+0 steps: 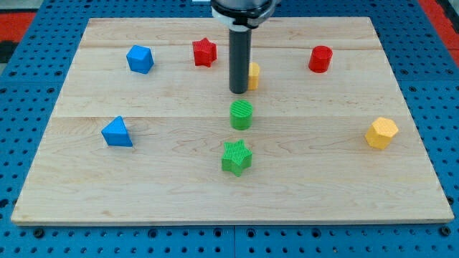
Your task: Point your arm at blue cube
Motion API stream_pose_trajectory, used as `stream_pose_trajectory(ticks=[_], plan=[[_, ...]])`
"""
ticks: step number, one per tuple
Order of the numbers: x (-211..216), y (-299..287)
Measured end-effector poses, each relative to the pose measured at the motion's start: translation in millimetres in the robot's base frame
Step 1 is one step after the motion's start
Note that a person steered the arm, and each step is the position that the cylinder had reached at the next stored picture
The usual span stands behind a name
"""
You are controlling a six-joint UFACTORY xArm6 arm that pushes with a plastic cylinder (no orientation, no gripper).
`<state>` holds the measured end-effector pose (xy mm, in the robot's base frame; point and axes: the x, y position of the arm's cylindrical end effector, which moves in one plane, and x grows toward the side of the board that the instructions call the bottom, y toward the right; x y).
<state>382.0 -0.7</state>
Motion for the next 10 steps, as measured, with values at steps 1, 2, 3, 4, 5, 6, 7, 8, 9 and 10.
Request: stream_pose_trajectory(ticks=[1, 2, 3, 4, 5, 6, 7, 8, 9, 10], plan=[[0, -32], [9, -62], [12, -85], [31, -133], [39, -142], [50, -192], [69, -212], [47, -219], [28, -201], [10, -166]])
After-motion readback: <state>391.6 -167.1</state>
